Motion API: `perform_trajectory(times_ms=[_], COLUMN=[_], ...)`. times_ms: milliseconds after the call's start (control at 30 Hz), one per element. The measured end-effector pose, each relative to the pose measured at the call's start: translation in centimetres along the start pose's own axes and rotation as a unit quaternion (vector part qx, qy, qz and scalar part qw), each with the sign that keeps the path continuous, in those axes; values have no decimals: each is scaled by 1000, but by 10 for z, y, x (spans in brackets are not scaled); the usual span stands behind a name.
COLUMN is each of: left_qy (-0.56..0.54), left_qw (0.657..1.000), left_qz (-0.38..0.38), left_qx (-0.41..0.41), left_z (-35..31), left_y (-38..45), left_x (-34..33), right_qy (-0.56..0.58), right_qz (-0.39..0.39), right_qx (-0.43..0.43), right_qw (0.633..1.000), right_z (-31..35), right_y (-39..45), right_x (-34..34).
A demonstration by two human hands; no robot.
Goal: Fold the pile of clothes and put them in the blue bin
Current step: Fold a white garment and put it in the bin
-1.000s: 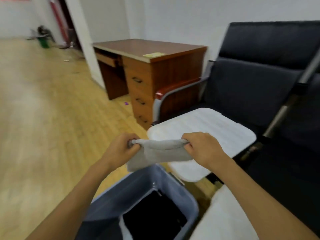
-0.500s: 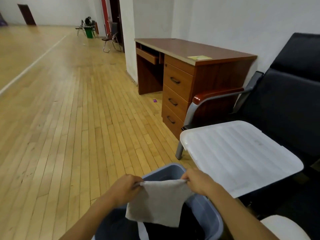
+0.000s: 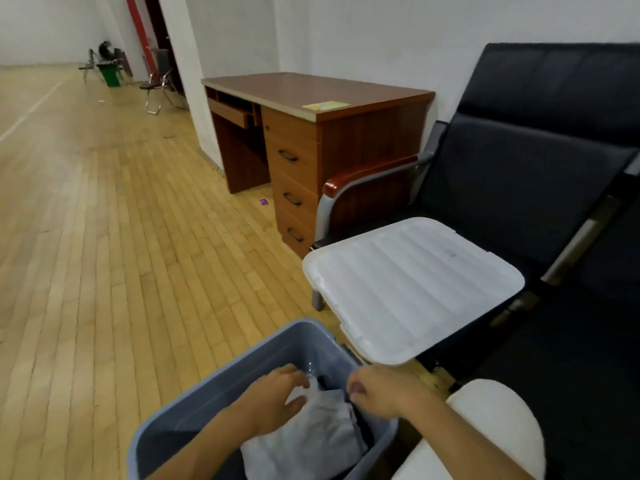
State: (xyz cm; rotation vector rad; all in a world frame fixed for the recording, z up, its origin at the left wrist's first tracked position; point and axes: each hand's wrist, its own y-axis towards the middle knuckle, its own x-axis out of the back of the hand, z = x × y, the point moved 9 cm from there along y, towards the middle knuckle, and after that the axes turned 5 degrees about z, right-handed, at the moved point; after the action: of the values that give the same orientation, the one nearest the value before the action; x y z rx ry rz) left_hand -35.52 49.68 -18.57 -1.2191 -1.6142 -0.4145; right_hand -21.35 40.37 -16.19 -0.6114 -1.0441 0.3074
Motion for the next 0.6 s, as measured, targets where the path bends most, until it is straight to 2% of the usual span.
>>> perform_trajectory(times_ms=[167,333,433,500,567,600], left_qy=[9,-22,23,62,87,104], left_qw=[995,975,952,938,922,914], left_qz=[-55,-55,-16,2,42,74], left_qx=[-87,-214,-303,-340,-375,-384], left_z=[-124,-287,-412,-464,-522,-552], left_y=[71,135,172,189,206,212], left_x=[45,45,1,-22,-63,-86], right_qy=[72,110,117,132,184,223], right_qz=[-172,-321,-370,-386,-412,-415], right_qx=[26,-40,-165,-270,-393,-458], right_qw=[982,940,907,872,801,754], right_z=[-37,-150,-265,-337,-419,-458], right_y=[-63,-174,-272,-328,-405,-449], right_x=[56,87,67,39,-24,-65])
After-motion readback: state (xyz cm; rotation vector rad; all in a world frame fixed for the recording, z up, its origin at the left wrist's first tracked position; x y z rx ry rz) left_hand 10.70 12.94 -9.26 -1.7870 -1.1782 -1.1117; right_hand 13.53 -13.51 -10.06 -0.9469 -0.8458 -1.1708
